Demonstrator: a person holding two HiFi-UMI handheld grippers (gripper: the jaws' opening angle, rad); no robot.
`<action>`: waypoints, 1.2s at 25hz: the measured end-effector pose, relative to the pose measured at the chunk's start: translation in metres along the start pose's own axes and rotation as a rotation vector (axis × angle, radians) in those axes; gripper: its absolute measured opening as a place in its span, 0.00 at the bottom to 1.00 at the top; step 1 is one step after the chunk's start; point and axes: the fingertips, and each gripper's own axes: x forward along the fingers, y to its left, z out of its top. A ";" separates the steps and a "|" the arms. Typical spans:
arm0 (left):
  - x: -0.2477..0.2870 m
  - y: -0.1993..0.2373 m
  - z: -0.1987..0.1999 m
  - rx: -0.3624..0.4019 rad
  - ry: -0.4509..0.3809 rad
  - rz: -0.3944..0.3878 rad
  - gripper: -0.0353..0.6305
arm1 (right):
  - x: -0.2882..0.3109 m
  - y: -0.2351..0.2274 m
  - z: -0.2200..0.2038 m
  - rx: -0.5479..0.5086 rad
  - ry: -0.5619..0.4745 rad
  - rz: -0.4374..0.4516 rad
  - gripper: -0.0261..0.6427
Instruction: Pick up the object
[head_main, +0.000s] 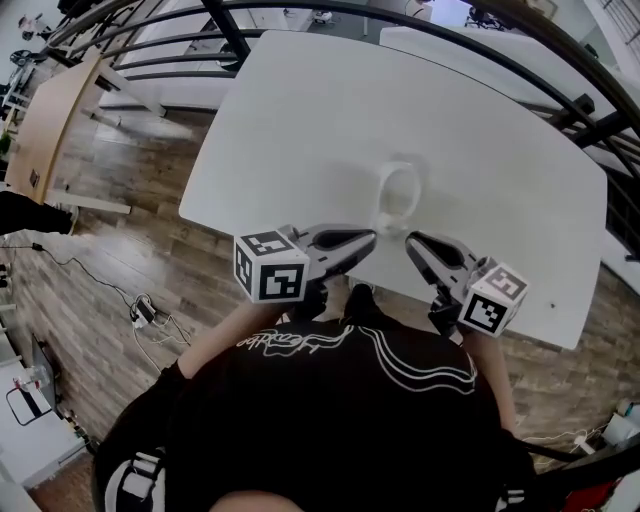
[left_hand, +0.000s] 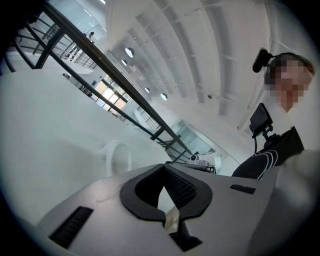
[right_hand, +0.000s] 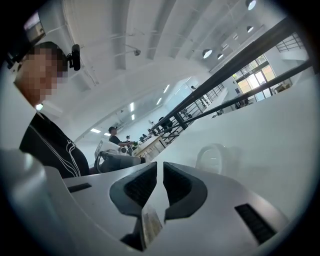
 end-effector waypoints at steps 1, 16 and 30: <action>0.001 0.003 0.001 -0.002 -0.001 0.002 0.06 | 0.002 -0.003 0.001 -0.012 0.005 -0.003 0.08; 0.017 0.047 0.022 -0.035 0.013 0.030 0.06 | 0.020 -0.091 0.027 0.029 -0.008 -0.157 0.08; 0.018 0.071 0.023 -0.058 0.008 0.064 0.06 | 0.038 -0.126 0.000 0.110 0.133 -0.189 0.26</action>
